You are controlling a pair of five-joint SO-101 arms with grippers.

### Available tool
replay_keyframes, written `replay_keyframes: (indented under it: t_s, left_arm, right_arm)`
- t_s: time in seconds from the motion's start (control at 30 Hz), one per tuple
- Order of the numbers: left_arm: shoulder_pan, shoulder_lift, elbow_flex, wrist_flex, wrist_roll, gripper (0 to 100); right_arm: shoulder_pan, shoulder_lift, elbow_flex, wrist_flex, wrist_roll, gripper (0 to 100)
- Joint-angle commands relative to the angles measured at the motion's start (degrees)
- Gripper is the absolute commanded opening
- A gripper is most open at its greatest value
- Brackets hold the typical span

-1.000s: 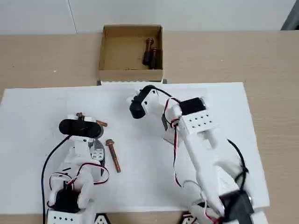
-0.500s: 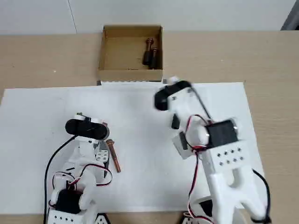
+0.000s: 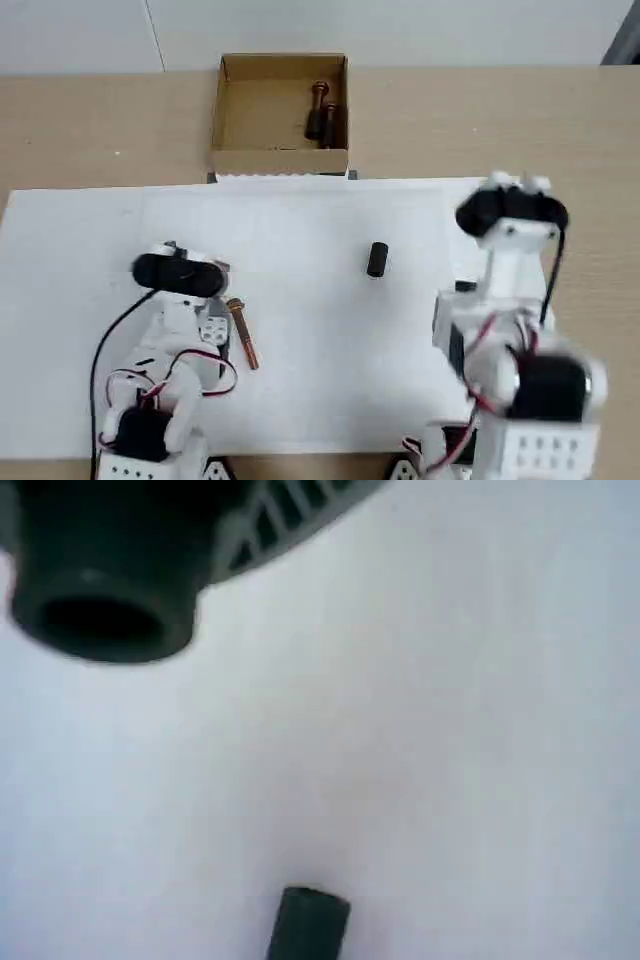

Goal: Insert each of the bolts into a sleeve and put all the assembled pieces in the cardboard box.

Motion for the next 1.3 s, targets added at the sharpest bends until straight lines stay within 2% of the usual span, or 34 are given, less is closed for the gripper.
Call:
replay_keyframes:
  t_s: [0.0,0.17,0.3,0.47,0.67,0.8,1.07,1.27]
  left_arm:
    - [-2.73,-0.09,-7.52,0.00,0.09,1]
    - [-5.80,0.00,-16.57,5.10,-5.19,1]
    - [-7.47,1.14,-24.57,8.53,-5.89,1]
    - [-7.47,15.38,-40.13,11.08,-5.27,1]
    - [-7.38,40.79,-63.87,19.16,2.90,1]
    - [-7.38,54.24,-74.33,25.32,8.26,1]
    - [-7.03,70.33,-77.67,31.82,17.93,1]
    - [-7.03,78.15,-77.85,30.77,23.65,1]
  right_arm:
    - [0.66,-9.10,5.36,-2.86,-0.62,0.4]
    - [0.40,-18.42,12.13,-7.69,-0.62,0.4]
    - [0.75,-24.92,18.81,-10.86,-0.79,0.4]
    - [0.75,-33.01,28.92,-16.22,-0.70,0.4]
    - [0.75,-38.90,35.08,-21.58,-0.62,0.4]
    - [0.75,-38.73,38.42,-24.31,-0.62,0.4]
    - [0.75,-38.73,49.23,-29.76,-0.88,0.4]
    - [0.84,-38.73,56.09,-33.71,-0.97,0.4]
